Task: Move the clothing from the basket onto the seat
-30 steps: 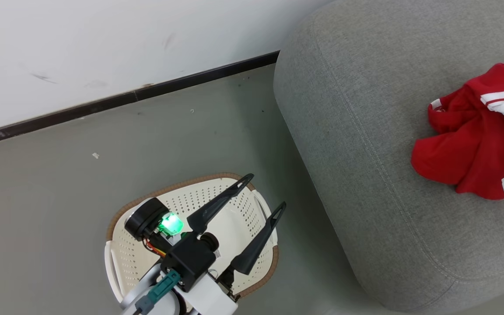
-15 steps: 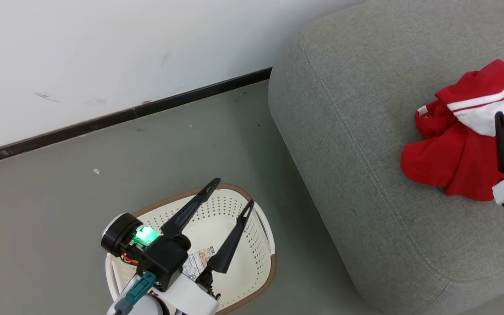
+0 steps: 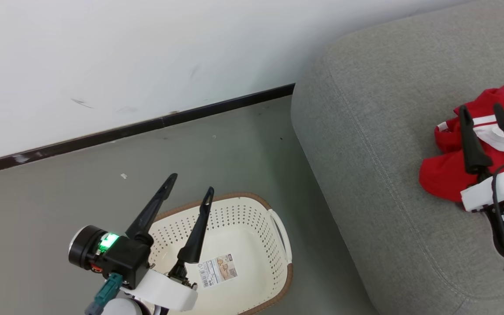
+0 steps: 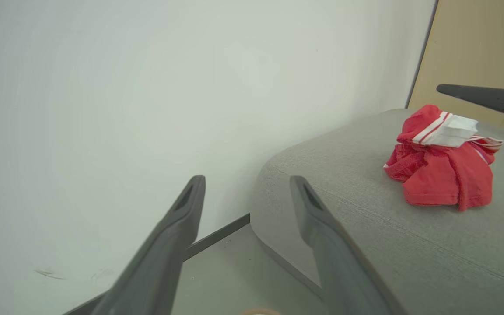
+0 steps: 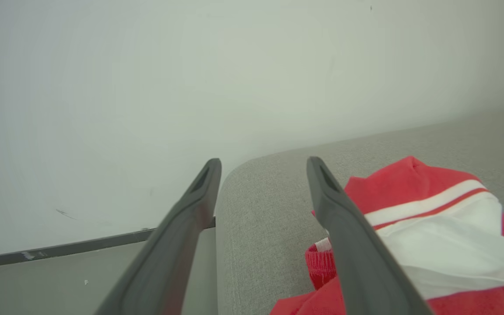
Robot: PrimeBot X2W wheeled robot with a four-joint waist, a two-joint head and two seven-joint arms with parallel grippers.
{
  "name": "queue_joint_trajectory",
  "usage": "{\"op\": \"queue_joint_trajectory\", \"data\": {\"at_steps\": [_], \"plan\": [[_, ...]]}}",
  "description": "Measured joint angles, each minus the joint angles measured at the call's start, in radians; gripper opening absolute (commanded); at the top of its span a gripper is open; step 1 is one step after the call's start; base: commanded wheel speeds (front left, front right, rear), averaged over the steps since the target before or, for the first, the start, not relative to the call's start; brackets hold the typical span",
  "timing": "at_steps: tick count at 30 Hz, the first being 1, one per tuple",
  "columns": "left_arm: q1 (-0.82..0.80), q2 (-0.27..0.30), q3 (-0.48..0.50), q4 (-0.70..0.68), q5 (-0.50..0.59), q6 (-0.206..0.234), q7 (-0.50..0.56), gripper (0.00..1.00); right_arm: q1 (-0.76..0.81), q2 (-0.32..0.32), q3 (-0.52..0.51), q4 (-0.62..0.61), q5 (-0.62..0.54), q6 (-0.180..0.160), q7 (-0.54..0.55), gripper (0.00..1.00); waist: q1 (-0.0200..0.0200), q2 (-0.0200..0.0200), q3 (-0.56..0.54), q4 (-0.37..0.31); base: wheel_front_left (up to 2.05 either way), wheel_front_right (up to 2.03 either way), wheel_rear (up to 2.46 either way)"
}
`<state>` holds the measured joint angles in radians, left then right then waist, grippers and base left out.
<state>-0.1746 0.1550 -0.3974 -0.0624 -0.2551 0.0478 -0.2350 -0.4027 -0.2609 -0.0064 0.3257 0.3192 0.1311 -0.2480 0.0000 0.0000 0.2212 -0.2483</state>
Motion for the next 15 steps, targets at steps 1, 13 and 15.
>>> {"op": "queue_joint_trajectory", "data": {"at_steps": [1, 13, 15], "plan": [[0.004, -0.001, 0.007, 0.000, -0.001, 0.005, -0.004, 1.00, 0.006, 0.006, 0.002, -0.016, -0.004, 0.000, 0.000, 1.00, 0.0000, 0.0000, -0.004, 0.006, 0.00, 0.00, 0.00], [0.078, -0.008, 0.128, 0.000, -0.023, 0.087, -0.013, 1.00, 0.078, 0.078, 0.030, -0.136, -0.079, 0.000, 0.000, 1.00, 0.0000, 0.0000, -0.052, 0.088, 0.00, 0.00, 0.00], [0.096, -0.007, 0.149, 0.006, -0.026, 0.104, -0.013, 1.00, 0.095, 0.095, 0.031, -0.156, -0.095, 0.000, 0.000, 1.00, 0.0000, 0.0000, -0.060, 0.103, 0.00, 0.00, 0.00]]}}
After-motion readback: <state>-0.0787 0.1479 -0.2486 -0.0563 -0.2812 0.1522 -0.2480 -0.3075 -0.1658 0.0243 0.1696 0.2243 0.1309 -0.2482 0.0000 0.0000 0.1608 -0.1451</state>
